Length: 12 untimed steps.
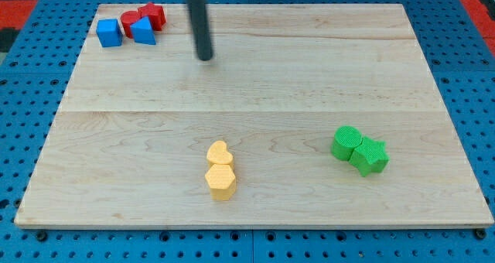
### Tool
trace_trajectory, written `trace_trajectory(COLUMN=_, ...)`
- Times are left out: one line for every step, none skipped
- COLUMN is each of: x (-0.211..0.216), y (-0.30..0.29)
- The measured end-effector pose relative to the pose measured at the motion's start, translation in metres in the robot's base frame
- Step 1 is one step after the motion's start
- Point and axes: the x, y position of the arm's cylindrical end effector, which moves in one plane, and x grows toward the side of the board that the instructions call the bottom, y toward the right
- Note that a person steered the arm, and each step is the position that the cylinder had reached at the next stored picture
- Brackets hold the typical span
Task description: Push the green blocks close to the group of objects
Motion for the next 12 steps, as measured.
trace_trajectory(x=0.006, y=0.096)
trace_trajectory(x=0.051, y=0.182)
trace_trajectory(x=0.148, y=0.248)
trace_trajectory(x=0.247, y=0.249)
trace_trajectory(x=0.223, y=0.225)
trace_trajectory(x=0.186, y=0.214)
trace_trajectory(x=0.189, y=0.191)
trace_trajectory(x=0.208, y=0.252)
trace_trajectory(x=0.261, y=0.248)
trace_trajectory(x=0.236, y=0.192)
trace_trajectory(x=0.196, y=0.136)
trace_trajectory(x=0.165, y=0.076)
